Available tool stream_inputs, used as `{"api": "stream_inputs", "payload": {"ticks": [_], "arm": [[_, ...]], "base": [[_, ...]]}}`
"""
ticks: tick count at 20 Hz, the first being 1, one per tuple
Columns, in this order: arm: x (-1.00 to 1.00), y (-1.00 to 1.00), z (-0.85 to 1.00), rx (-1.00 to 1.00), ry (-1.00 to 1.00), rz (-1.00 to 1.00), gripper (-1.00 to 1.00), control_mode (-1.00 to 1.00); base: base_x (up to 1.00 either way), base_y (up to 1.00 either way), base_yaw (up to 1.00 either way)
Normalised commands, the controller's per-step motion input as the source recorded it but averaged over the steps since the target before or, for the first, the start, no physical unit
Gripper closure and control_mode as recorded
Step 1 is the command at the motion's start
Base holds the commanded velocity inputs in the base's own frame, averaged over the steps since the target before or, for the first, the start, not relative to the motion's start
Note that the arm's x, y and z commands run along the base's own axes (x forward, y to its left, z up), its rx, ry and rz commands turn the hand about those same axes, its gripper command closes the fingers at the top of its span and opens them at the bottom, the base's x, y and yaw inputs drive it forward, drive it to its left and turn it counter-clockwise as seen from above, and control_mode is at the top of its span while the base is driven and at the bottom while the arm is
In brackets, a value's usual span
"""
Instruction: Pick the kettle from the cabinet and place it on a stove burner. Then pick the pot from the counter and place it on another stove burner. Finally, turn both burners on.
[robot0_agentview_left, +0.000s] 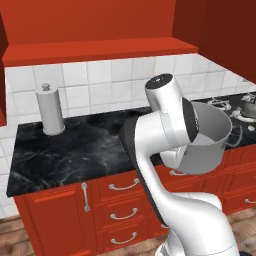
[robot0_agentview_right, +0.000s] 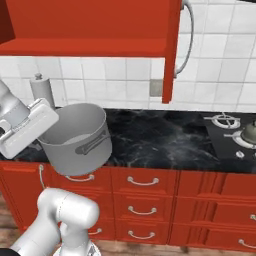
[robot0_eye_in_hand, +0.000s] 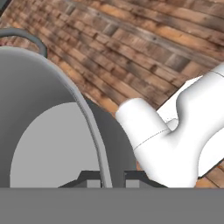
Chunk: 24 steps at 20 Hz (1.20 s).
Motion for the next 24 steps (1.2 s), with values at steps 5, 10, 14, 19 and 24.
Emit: {"api": "stream_inputs", "payload": {"ticks": [5, 10, 14, 19, 24], "arm": [[0.00, 0.00, 0.00, 0.00, 0.00, 0.00, 1.00, 1.00], [0.00, 0.00, 0.00, 0.00, 0.00, 0.00, 1.00, 1.00], [0.00, 0.00, 0.00, 0.00, 0.00, 0.00, 1.00, 1.00], [0.00, 0.00, 0.00, 0.00, 0.00, 0.00, 1.00, 1.00], [0.00, 0.00, 0.00, 0.00, 0.00, 0.00, 1.00, 1.00]], "base": [[-0.65, -0.46, -0.13], [-0.56, -0.54, -0.12], [-0.34, -0.57, -0.09], [-0.09, -0.57, -0.06], [-0.10, -0.59, -0.03]]}}
